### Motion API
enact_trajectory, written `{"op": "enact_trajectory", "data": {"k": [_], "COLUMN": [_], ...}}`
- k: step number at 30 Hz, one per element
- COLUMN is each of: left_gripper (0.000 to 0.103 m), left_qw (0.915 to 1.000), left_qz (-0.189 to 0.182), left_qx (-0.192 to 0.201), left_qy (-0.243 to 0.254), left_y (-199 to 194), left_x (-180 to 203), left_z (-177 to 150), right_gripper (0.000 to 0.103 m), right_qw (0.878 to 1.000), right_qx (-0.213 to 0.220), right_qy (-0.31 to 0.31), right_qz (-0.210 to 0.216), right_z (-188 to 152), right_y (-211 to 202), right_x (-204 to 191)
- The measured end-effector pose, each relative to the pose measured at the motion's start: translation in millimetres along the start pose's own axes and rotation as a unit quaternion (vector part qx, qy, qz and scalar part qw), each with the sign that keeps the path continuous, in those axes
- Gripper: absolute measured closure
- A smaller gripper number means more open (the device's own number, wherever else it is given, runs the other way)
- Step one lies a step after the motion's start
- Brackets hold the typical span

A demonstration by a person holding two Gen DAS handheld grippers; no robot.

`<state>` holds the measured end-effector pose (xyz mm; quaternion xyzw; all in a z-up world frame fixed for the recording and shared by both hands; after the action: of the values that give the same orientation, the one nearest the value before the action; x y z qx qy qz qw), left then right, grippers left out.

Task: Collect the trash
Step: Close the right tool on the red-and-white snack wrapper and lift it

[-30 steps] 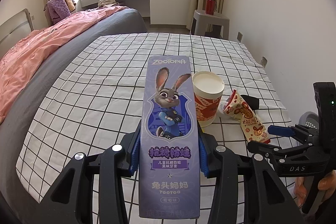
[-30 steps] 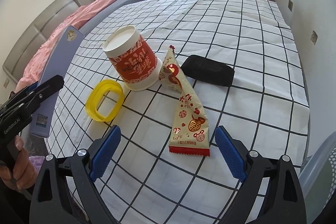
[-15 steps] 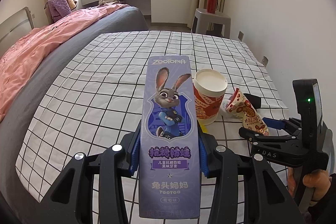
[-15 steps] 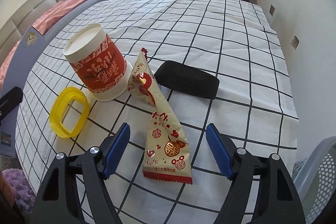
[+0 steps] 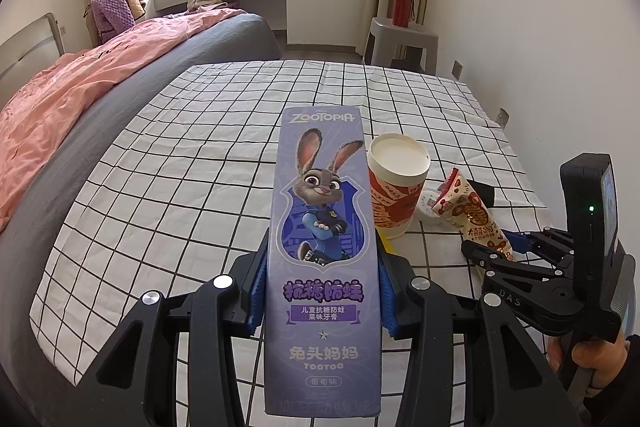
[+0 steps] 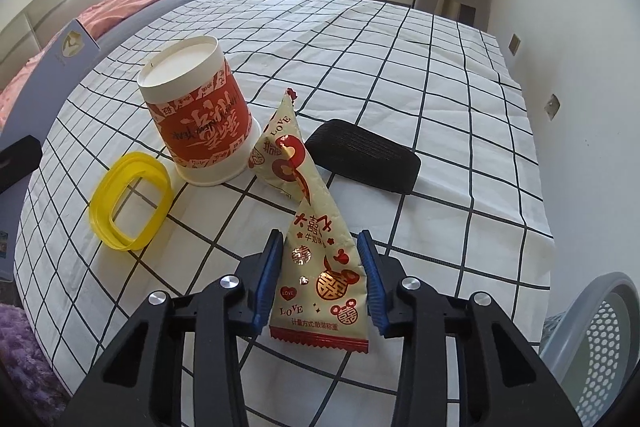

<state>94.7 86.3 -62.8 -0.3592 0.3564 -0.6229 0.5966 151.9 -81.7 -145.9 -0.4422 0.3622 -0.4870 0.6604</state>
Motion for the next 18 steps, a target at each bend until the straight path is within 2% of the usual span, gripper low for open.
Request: {"op": "enact_trajectory", "data": {"k": [12,18], "left_gripper": [0.060,0.060], "left_qw": [0.9999,0.9996], "left_qz": [-0.011,-0.017], "left_qx": [0.012,0.017], "left_qy": [0.005,0.016], "left_y": [-9,-14], "left_x": [10,27], "left_z": [-2,-5], "right_gripper": [0.065,0.065], "right_qw": [0.999,0.997], "right_qx": [0.019,0.031], "right_qy": [0.043,0.071], "right_qz": [0.019,0.017], "right_z": [-16,-34], "right_y": [-36,-55], "right_x": [18,34]}}
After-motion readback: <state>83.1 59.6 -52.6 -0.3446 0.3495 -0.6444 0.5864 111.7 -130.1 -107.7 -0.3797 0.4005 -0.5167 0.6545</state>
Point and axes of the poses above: each gripper's, at about its wrist camera, not at the fingertips, and y roughly the way its jaws point, x to its right, z to its top, the point moved 6 cm from there along y, roughly the way its jaws point, and after that the axes turned 14 degrees about -x, right-handed, at the moved point
